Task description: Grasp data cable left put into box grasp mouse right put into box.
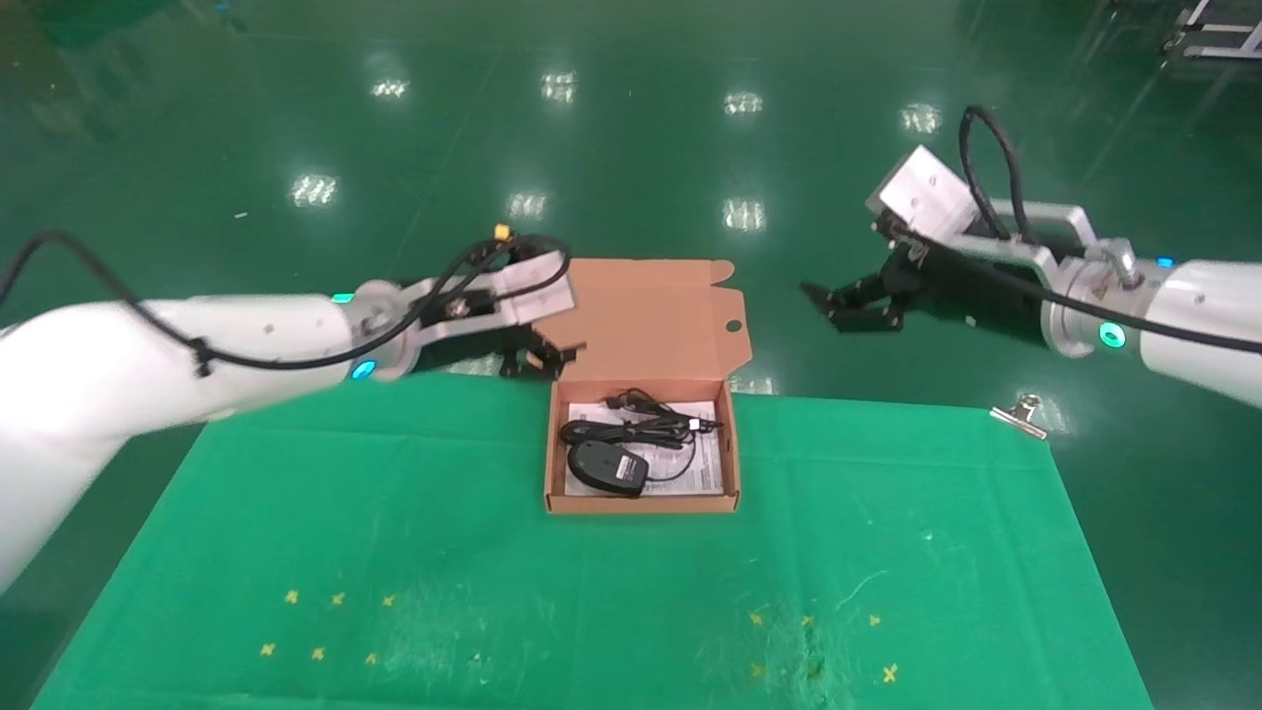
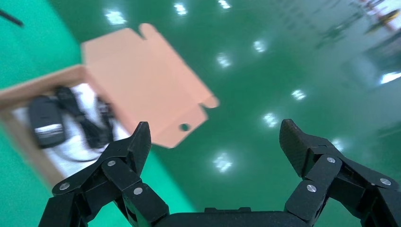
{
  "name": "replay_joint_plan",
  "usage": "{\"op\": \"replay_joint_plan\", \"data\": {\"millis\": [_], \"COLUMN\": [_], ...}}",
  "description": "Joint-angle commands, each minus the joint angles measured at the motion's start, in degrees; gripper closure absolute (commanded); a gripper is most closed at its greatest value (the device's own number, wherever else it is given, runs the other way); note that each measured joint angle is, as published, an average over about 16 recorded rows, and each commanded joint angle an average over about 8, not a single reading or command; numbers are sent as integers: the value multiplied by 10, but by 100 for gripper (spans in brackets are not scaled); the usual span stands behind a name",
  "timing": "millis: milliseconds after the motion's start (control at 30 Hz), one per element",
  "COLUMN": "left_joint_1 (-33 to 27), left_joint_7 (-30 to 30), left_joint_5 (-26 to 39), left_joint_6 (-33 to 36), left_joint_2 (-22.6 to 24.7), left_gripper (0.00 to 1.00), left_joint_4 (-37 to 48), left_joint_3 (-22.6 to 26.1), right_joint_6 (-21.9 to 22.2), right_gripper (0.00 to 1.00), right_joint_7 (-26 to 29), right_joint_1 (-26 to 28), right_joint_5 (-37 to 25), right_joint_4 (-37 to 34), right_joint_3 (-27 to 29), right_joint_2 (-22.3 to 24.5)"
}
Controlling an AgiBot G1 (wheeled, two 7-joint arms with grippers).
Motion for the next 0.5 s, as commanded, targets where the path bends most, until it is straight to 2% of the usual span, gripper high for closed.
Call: {"op": "replay_joint_plan", "data": {"millis": [33, 400, 500], "left_joint_1": [11, 70, 78], "left_joint_7": [-2, -10, -12], "left_joint_5": [-22, -143, -160], "left_joint_6": [19, 125, 139], "left_joint_2": [-12, -81, -90], "left_gripper": [0, 0, 0], "left_joint_4": [-10, -64, -71], "left_joint_3": [-14, -89, -99], "right_joint_6": [-20, -131, -146], "right_gripper": [0, 0, 0], "right_joint_7": [-8, -50, -55], "right_joint_1": [-12, -76, -85], "right_joint_5": [18, 119, 133], "right_joint_4": [4, 26, 29], "right_joint_3": [15, 100, 111], "right_joint_2": [4, 27, 30]}}
